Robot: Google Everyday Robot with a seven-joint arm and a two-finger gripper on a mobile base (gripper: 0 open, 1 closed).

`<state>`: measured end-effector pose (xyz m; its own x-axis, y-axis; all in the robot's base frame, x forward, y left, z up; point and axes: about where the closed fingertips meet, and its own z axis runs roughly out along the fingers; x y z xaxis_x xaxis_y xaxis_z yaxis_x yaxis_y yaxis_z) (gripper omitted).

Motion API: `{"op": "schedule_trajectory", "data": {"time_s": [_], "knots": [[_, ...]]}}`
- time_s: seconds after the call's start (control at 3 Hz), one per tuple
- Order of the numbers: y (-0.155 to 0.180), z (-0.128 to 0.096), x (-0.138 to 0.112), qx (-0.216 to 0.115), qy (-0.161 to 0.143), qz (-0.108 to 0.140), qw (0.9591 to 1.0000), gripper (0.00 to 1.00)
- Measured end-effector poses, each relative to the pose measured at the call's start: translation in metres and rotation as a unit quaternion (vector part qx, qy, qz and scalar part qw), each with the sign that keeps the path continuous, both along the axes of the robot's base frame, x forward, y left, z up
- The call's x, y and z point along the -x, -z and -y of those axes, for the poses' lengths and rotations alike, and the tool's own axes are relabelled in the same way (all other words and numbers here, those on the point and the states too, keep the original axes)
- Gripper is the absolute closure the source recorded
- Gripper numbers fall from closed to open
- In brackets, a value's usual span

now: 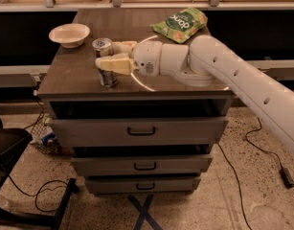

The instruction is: Move redbull can near paper bowl

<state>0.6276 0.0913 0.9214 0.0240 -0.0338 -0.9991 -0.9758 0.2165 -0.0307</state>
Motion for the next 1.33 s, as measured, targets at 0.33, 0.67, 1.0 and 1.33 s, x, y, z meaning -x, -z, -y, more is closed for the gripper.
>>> {"op": "schedule_trajectory", "data": {"time_s": [0.33,0.67,1.0,1.33], "knots": [[-0.0005,-0.0027,0.0011,0.0,-0.002,0.0,1.0,0.71],[-0.001,-0.0053,0.0021,0.0,-0.005,0.0,1.0,0.95],[-0.0013,-0.0071,0.0028,0.0,-0.006,0.001,1.0,1.0],[-0.0013,-0.0072,0.0028,0.0,-0.006,0.001,1.0,1.0]]}}
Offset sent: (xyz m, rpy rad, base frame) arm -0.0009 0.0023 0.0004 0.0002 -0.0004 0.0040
